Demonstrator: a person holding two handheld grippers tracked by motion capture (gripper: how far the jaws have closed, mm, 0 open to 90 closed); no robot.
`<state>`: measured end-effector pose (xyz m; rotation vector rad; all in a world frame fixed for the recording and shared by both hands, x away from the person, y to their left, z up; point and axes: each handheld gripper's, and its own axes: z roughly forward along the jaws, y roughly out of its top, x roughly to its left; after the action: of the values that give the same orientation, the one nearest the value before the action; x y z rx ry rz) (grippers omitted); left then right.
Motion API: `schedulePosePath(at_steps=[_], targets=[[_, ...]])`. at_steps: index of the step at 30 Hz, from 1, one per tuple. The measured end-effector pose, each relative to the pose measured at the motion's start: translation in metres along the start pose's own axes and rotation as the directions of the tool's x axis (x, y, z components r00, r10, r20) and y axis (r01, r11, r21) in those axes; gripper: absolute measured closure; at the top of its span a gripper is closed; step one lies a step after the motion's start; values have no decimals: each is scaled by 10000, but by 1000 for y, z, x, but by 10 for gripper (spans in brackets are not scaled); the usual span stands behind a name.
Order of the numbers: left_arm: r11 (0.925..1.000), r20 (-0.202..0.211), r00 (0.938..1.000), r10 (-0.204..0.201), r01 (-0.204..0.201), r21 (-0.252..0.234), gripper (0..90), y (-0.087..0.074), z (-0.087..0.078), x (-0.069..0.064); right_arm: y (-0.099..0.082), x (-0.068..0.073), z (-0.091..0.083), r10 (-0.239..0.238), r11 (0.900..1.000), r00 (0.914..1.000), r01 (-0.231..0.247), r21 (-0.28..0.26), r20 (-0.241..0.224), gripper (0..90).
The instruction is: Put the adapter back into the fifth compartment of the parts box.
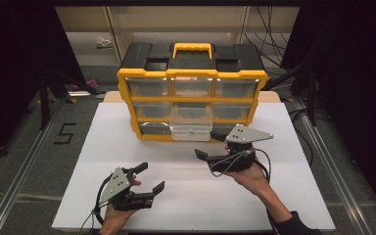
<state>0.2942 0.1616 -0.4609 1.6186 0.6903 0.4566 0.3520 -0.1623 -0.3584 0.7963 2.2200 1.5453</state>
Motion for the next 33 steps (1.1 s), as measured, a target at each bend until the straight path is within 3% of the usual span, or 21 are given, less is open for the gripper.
schedulePosePath(at_steps=[8,33], targets=[[10000,49,10000,3,-3,4,162,0,0,0,-8,1,-2,-76,10000,10000,76,-19,-3,210],[10000,89,10000,20,-20,6,162,0,0,-1,-40,1,-18,391,9978,9992,-384,-540,117,200]])
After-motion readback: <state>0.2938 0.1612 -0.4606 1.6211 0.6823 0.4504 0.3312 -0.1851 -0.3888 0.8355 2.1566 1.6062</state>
